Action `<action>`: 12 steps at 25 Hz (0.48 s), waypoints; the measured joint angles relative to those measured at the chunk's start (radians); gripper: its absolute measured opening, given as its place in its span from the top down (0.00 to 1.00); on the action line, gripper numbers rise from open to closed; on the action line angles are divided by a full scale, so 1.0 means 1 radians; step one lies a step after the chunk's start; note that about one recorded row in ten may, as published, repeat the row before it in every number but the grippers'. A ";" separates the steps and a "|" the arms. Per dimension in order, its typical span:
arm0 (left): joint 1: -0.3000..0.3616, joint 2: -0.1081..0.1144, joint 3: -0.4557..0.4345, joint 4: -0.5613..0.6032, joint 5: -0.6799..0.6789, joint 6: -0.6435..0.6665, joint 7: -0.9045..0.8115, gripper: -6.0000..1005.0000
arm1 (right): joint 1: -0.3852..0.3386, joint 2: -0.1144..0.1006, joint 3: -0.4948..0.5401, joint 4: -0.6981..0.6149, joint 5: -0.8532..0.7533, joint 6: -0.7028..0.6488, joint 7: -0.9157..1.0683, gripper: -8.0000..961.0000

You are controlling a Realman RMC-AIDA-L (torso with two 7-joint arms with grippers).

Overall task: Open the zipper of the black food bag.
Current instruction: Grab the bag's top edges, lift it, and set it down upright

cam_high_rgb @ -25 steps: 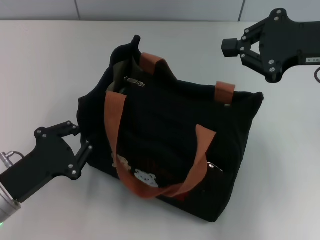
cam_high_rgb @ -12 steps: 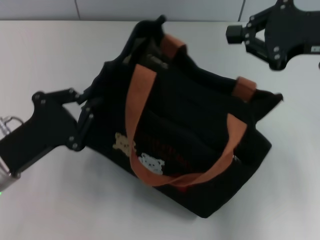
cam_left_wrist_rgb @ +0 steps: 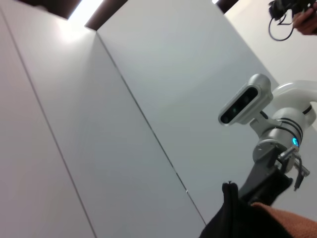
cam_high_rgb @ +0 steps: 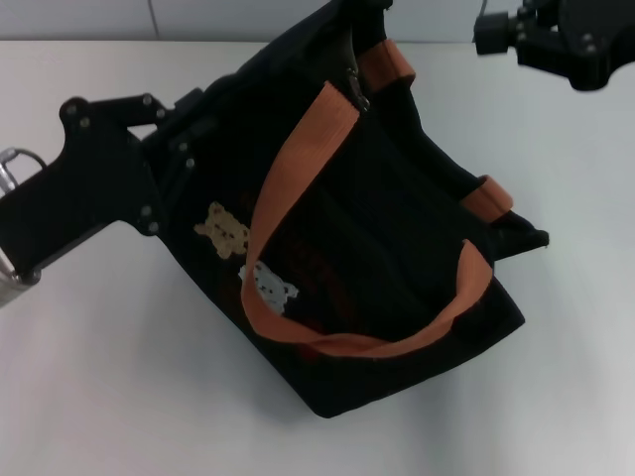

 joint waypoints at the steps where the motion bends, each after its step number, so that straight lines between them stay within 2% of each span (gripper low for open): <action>1: -0.011 -0.001 0.002 0.009 -0.002 0.003 0.007 0.90 | 0.003 -0.006 -0.004 0.000 -0.002 -0.024 -0.001 0.99; 7: -0.033 -0.002 0.008 0.010 -0.002 -0.001 0.060 0.90 | -0.005 -0.008 -0.011 -0.010 -0.012 -0.064 -0.068 0.98; 12: -0.040 -0.002 0.035 0.011 0.003 0.030 0.177 0.90 | -0.006 0.005 -0.006 -0.013 -0.058 -0.070 -0.079 0.99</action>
